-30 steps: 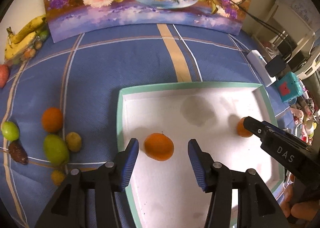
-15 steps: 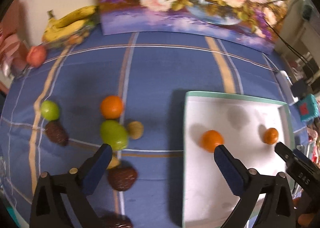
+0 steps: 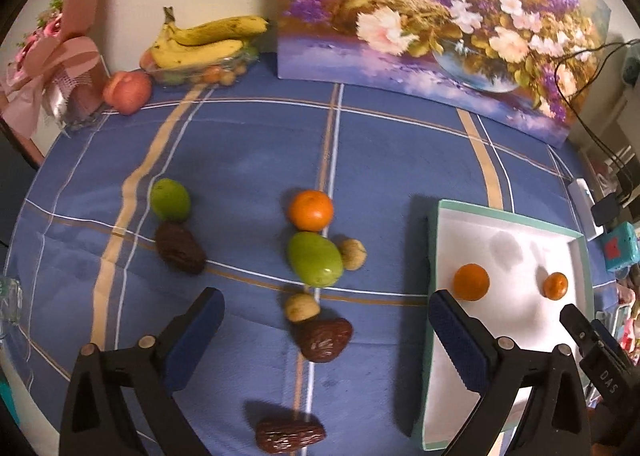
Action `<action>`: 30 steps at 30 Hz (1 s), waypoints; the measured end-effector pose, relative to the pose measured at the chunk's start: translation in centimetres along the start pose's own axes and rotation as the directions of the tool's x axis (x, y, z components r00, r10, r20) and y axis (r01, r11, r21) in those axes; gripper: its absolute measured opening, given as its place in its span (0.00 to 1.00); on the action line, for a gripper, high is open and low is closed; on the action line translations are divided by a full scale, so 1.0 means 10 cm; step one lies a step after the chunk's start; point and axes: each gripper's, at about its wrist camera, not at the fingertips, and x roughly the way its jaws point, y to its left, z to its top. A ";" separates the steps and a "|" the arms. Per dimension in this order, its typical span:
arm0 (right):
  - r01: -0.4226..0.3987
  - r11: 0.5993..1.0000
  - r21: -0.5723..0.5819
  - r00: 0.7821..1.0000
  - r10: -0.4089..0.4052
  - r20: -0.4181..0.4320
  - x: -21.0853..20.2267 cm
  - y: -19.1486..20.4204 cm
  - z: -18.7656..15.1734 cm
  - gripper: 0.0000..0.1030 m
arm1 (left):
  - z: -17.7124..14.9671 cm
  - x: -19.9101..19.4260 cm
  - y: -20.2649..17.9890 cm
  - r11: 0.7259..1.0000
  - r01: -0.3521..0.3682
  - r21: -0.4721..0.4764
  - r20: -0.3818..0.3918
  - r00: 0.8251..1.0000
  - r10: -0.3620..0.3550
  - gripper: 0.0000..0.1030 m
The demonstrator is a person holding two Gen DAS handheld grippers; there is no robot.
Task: Organize fruits
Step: 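Withdraw both open tools from the tray back toward the remaining fruits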
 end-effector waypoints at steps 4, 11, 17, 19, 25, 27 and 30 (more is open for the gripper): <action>-0.048 0.999 0.016 0.998 0.048 0.033 -0.04 0.10 -0.03 0.90 | 0.01 -0.03 0.12 1.000 0.017 -0.010 0.032 0.999 -0.017 1.00; -0.064 0.998 0.019 0.993 0.062 0.102 -0.11 0.25 -0.02 0.90 | 0.01 0.04 0.20 0.999 0.052 -0.001 0.041 0.998 -0.052 1.00; -0.041 0.999 0.011 0.988 0.038 0.149 -0.20 0.42 0.06 0.90 | -0.02 0.11 0.23 0.995 0.099 0.010 0.016 0.995 -0.099 1.00; -0.057 0.998 0.008 0.985 0.055 0.162 -0.24 0.48 0.10 0.90 | -0.01 0.10 0.31 0.996 0.090 0.009 0.025 0.996 -0.091 1.00; -0.188 0.981 -0.040 0.968 0.192 0.163 -0.30 0.76 0.12 0.90 | 0.11 0.04 0.81 0.993 0.062 -0.097 0.069 0.996 -0.055 1.00; -0.205 0.977 -0.056 0.966 0.212 0.152 -0.29 0.86 0.10 0.90 | 0.14 -0.01 1.03 0.991 0.024 -0.129 0.089 0.996 -0.013 1.00; -0.245 0.966 -0.086 0.957 0.255 0.141 -0.29 1.02 0.07 0.90 | 0.18 -0.10 1.31 0.987 -0.017 -0.161 0.115 0.993 0.036 1.00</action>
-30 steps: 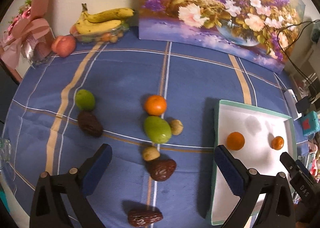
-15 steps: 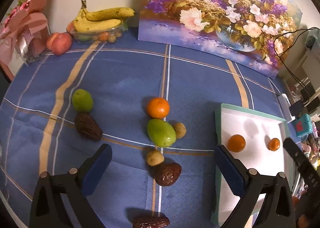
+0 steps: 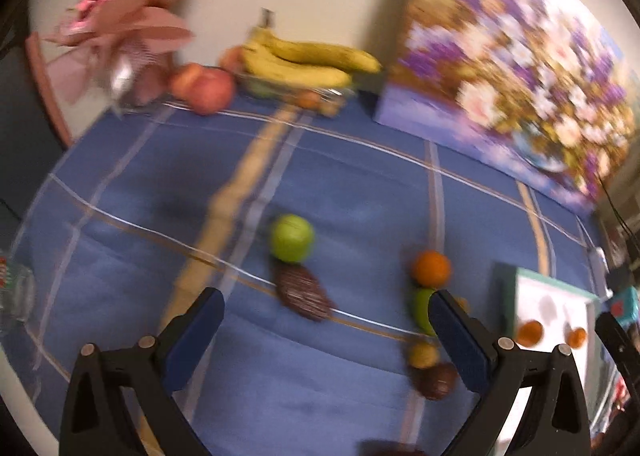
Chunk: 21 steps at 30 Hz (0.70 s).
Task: Organize fruits
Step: 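Withdraw both open tools from the tray back toward the remaining fruits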
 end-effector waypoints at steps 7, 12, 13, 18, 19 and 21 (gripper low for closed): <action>-0.087 0.995 -0.058 0.996 0.088 0.012 0.03 0.40 -0.08 0.90 | 0.14 -0.14 0.38 0.999 -0.010 -0.044 0.027 1.000 0.012 1.00; -0.118 0.986 -0.116 0.993 0.117 -0.013 0.07 0.62 -0.16 0.90 | 0.17 -0.18 0.36 0.999 0.019 -0.027 0.020 1.000 -0.018 1.00; -0.120 0.984 -0.129 0.993 0.118 -0.021 0.08 0.66 -0.17 0.90 | 0.17 -0.16 0.34 0.999 0.032 -0.023 0.015 0.999 -0.032 1.00; -0.151 0.976 -0.157 0.987 0.142 -0.069 0.16 0.79 -0.23 0.84 | 0.15 -0.07 0.22 0.998 0.057 0.012 -0.024 0.998 -0.056 1.00; -0.154 0.975 -0.160 0.986 0.142 -0.081 0.18 0.81 -0.24 0.84 | 0.14 -0.02 0.20 0.998 0.059 0.016 -0.038 0.998 -0.059 1.00; -0.155 0.972 -0.174 0.985 0.138 -0.107 0.25 0.86 -0.27 0.84 | 0.13 0.09 0.18 0.998 0.066 0.015 -0.065 0.996 -0.064 1.00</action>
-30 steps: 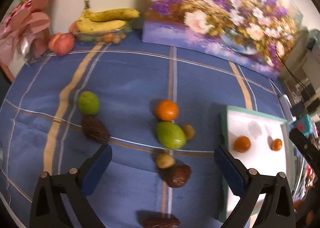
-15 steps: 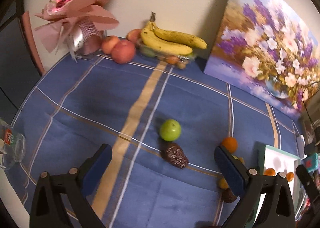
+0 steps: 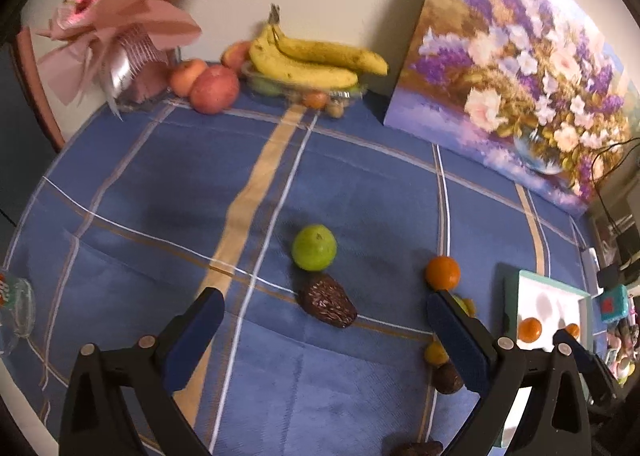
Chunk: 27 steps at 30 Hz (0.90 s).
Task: Organize fruits
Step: 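Withdraw both open tools from the tray back toward the remaining fruits, then grasp a dark brown fruit with the right tool while the left tool grasps a brown date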
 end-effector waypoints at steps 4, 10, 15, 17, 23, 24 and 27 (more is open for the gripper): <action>0.007 1.000 -0.027 0.998 -0.009 -0.065 0.18 0.07 -0.07 0.69 | -0.03 0.27 0.02 1.000 0.003 -0.010 -0.063 0.998 -0.004 0.99; 0.032 0.999 -0.039 0.981 -0.039 -0.191 0.56 0.03 -0.24 0.66 | -0.07 0.64 0.13 1.000 -0.026 -0.012 -0.139 0.990 0.025 0.90; 0.035 0.998 -0.046 0.968 -0.045 -0.249 0.74 0.03 -0.34 0.64 | -0.11 0.76 0.15 1.000 -0.002 -0.027 -0.166 0.986 -0.002 0.81; 0.037 0.998 -0.057 0.963 -0.051 -0.263 0.77 0.03 -0.37 0.62 | -0.11 0.77 0.12 1.000 0.007 -0.025 -0.170 0.985 -0.011 0.78; 0.024 0.997 -0.070 0.959 -0.042 -0.279 0.80 0.07 -0.40 0.58 | -0.12 0.82 0.04 0.997 0.057 -0.045 -0.187 0.980 -0.064 0.54; 0.019 0.997 -0.072 0.959 -0.038 -0.280 0.79 0.08 -0.40 0.54 | -0.13 0.82 0.03 0.998 0.054 -0.046 -0.187 0.980 -0.062 0.50; 0.011 0.997 -0.075 0.958 -0.032 -0.286 0.77 0.09 -0.41 0.50 | -0.13 0.80 0.03 0.998 0.047 -0.047 -0.176 0.983 -0.054 0.41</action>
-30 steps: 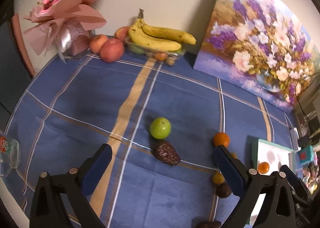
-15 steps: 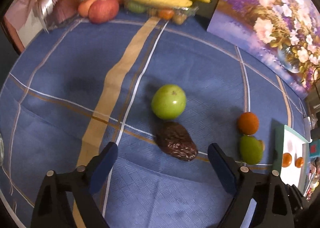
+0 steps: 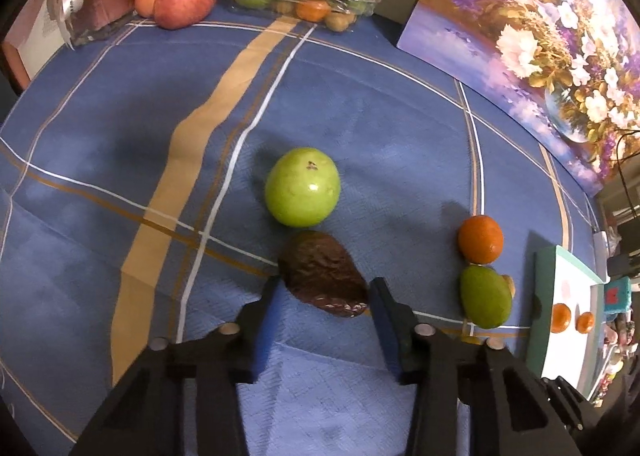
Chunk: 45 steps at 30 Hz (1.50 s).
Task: Organize fruits
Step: 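Grasp a dark brown fruit with the right tool while the left tool grasps a brown date, then release the dark brown fruit in the tray with the right tool while the left tool releases its date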
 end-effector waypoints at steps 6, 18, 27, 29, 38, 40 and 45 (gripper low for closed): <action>-0.019 1.000 -0.001 1.000 0.019 0.003 0.00 0.03 0.02 0.45 | -0.01 -0.18 -0.02 1.000 0.008 -0.009 0.036 0.999 -0.007 0.15; -0.047 0.999 0.016 0.996 0.046 0.075 -0.31 -0.03 0.05 0.45 | 0.04 -0.20 -0.01 0.999 -0.020 -0.045 0.107 0.994 0.024 0.63; -0.058 0.998 0.026 0.995 0.056 0.079 -0.33 -0.06 0.03 0.45 | 0.04 0.04 -0.02 0.997 -0.060 -0.053 0.068 0.996 0.063 0.51; -0.061 0.998 0.032 0.995 0.058 0.083 -0.34 -0.08 0.03 0.45 | 0.04 0.05 -0.03 0.997 -0.061 -0.055 0.065 0.996 0.064 0.43; -0.073 0.996 0.057 0.991 0.066 0.112 -0.47 -0.13 0.06 0.45 | 0.07 -0.34 -0.08 0.998 -0.010 -0.069 0.141 0.990 0.019 0.42; -0.071 0.996 0.060 0.989 0.062 0.131 -0.53 -0.15 0.06 0.45 | 0.09 -0.50 -0.16 0.999 0.006 -0.054 0.174 0.985 0.003 0.42; -0.053 0.996 0.076 0.983 0.038 0.178 -0.72 -0.22 0.07 0.45 | 0.09 -0.78 -0.37 0.999 0.044 -0.023 0.229 0.973 -0.038 0.42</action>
